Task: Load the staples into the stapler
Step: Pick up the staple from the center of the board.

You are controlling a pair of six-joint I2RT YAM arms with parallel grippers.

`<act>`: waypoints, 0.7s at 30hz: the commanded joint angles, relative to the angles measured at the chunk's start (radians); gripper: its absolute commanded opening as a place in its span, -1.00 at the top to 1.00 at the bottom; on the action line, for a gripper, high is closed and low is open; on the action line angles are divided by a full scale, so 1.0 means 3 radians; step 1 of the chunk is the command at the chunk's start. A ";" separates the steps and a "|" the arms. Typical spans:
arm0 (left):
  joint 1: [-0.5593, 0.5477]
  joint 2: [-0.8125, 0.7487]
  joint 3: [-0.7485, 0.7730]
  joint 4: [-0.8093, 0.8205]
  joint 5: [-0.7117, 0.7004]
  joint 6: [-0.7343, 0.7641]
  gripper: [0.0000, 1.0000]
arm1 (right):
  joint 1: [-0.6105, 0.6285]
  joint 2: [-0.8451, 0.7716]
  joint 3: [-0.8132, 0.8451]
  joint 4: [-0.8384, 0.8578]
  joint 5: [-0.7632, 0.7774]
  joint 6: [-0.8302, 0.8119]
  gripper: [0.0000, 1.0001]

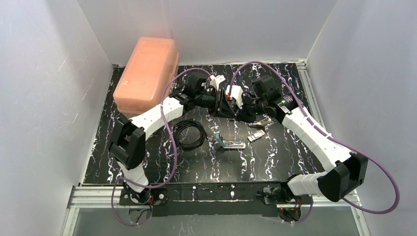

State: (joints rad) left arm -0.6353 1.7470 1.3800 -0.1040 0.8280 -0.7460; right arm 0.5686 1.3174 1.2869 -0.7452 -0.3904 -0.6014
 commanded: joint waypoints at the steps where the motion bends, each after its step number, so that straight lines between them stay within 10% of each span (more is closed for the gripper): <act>1: -0.0045 0.0063 0.0063 -0.0028 0.0121 -0.0007 0.65 | -0.0015 -0.0063 0.0082 0.0108 0.0026 0.0036 0.74; 21: -0.0055 0.0108 0.0071 0.0160 0.0235 -0.0170 0.80 | -0.0018 -0.0103 -0.0076 0.0171 0.0076 0.0008 0.73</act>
State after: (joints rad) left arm -0.6415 1.7794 1.3834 -0.0811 0.8474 -0.7769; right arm 0.5686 1.3170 1.2778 -0.7490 -0.3683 -0.6014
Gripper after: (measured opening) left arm 0.119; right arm 0.206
